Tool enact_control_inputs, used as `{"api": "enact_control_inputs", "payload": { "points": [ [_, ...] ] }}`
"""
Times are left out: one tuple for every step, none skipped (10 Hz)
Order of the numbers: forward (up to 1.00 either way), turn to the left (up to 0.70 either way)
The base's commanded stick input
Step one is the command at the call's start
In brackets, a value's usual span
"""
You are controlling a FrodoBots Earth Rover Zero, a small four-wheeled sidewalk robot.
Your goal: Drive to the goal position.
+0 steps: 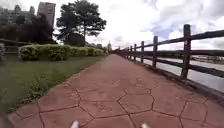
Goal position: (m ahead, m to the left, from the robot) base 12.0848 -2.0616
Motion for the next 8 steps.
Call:
{"api": "enact_control_inputs", "payload": {
  "points": [
    [0.7,0.0],
    [0.7,0.0],
    [0.7,0.0],
    [0.7,0.0],
    [0.7,0.0],
    [0.7,0.0],
    [0.7,0.0],
    [0.7,0.0]
  ]
}}
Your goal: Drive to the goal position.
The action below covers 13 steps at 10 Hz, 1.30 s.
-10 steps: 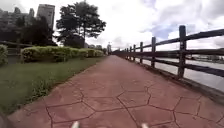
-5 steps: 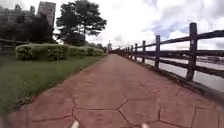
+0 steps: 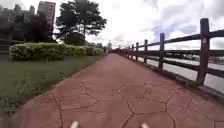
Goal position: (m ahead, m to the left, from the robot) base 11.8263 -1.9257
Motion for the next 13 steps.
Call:
{"api": "enact_control_inputs", "payload": {
  "points": [
    [0.7,0.0],
    [0.7,0.0],
    [0.7,-0.16],
    [0.7,-0.35],
    [0.7,-0.35],
    [0.7,-0.13],
    [0.7,0.0],
    [0.7,0.0],
    [0.7,0.0],
    [0.7,0.0],
    [0.7,0.0],
    [0.7,0.0],
    [0.7,0.0]
  ]
}}
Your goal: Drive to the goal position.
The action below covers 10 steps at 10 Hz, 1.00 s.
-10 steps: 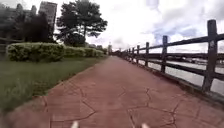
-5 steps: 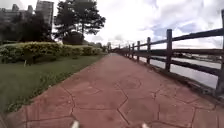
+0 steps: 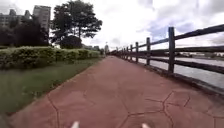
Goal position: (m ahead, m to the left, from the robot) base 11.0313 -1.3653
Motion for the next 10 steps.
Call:
{"api": "enact_control_inputs", "payload": {
  "points": [
    [0.7,0.0],
    [0.7,0.0],
    [0.7,0.0],
    [0.7,0.0],
    [0.7,0.0],
    [0.7,0.0],
    [0.7,0.0],
    [0.7,0.0],
    [0.7,0.0],
    [0.7,0.0]
  ]
}}
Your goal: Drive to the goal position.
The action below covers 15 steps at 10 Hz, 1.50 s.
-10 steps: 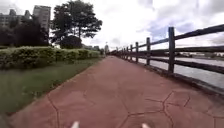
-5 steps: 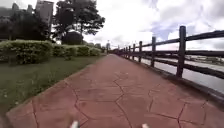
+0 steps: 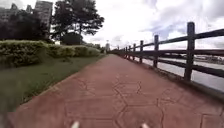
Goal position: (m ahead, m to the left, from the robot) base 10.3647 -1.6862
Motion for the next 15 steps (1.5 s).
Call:
{"api": "enact_control_inputs", "payload": {
  "points": [
    [0.7,0.0],
    [0.7,0.0],
    [0.7,0.0],
    [0.7,0.0],
    [0.7,0.0],
    [0.7,0.0],
    [0.7,0.0],
    [0.7,0.0],
    [0.7,0.0],
    [0.7,0.0],
    [0.7,0.0],
    [0.7,0.0],
    [0.7,0.0],
    [0.7,0.0],
    [0.7,0.0]
  ]
}}
